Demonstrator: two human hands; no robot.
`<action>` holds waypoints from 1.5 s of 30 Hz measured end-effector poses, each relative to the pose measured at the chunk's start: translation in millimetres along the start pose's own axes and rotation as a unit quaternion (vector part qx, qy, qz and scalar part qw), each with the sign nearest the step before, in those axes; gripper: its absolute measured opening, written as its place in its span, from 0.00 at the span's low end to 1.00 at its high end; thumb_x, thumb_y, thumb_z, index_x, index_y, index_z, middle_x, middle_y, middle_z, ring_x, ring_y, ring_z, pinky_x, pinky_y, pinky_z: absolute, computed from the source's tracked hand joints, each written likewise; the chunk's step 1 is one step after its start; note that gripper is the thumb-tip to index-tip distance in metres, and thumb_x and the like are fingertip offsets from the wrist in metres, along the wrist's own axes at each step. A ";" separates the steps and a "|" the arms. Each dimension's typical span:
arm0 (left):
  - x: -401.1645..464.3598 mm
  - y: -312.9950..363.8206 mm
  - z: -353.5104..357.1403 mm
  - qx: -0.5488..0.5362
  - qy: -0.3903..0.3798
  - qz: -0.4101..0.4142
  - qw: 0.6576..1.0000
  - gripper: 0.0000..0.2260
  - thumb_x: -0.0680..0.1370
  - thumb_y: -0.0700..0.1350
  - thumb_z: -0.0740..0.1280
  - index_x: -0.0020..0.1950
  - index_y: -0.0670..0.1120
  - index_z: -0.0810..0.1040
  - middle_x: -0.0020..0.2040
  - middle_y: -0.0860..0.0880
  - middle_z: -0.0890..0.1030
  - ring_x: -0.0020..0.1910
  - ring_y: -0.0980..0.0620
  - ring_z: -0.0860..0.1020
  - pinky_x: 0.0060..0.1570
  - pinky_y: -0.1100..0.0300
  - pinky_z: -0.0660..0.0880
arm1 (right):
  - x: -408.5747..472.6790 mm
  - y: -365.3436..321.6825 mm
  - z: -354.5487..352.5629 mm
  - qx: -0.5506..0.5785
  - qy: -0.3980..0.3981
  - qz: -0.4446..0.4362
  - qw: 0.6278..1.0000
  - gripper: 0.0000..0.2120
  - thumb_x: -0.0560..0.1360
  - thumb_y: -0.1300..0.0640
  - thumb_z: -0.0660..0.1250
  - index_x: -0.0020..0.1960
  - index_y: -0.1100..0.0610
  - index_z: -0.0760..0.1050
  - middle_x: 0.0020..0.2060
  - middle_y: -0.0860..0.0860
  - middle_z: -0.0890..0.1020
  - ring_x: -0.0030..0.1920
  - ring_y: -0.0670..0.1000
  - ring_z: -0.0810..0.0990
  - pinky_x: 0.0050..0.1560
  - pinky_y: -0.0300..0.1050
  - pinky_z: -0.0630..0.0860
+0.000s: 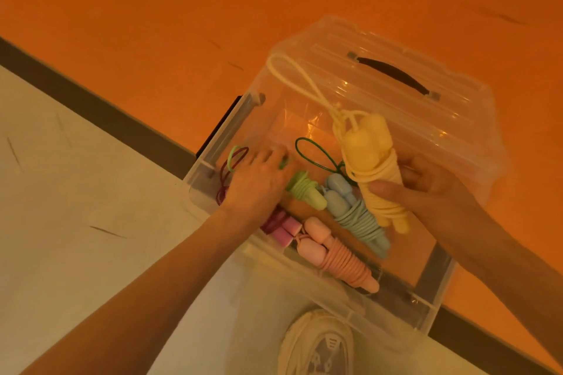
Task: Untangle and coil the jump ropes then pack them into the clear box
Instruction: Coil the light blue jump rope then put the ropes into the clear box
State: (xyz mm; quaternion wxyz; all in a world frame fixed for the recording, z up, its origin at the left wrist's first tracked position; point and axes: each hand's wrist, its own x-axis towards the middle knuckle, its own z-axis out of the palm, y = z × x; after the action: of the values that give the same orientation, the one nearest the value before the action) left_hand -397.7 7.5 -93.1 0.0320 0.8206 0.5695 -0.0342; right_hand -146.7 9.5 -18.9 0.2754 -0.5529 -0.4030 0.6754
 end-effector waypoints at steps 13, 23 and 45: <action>2.3 -2.3 -2.1 0.027 -0.043 -0.008 0.999 0.24 0.65 0.47 0.77 0.60 0.46 0.77 0.56 0.43 0.78 0.57 0.40 0.76 0.59 0.46 0.73 | 71.9 16.7 55.8 -0.175 0.055 -0.210 0.960 0.24 0.71 0.56 0.74 0.65 0.54 0.72 0.57 0.48 0.79 0.57 0.44 0.77 0.57 0.38 0.74; -4.7 12.1 7.6 0.010 -0.039 -0.068 0.997 0.25 0.71 0.45 0.71 0.67 0.42 0.72 0.59 0.44 0.77 0.62 0.42 0.74 0.61 0.47 0.72 | 111.7 19.8 78.6 -0.453 0.129 -0.229 0.852 0.26 0.74 0.53 0.70 0.68 0.56 0.66 0.59 0.56 0.77 0.58 0.58 0.76 0.51 0.51 0.71; 2.0 9.4 -1.7 -0.105 -0.105 -0.040 0.988 0.35 0.75 0.41 0.66 0.79 0.44 0.54 0.78 0.43 0.56 0.74 0.42 0.61 0.68 0.48 0.66 | 94.7 22.9 85.1 -0.499 -0.004 -0.042 0.866 0.38 0.76 0.54 0.64 0.79 0.53 0.45 0.76 0.57 0.54 0.75 0.59 0.53 0.74 0.54 0.56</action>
State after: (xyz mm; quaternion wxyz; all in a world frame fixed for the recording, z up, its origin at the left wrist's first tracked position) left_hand -388.2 6.2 -91.5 0.1763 0.7810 0.5959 -0.0614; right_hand -249.9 54.6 -82.7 -0.0105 -0.5966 -0.7101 0.3738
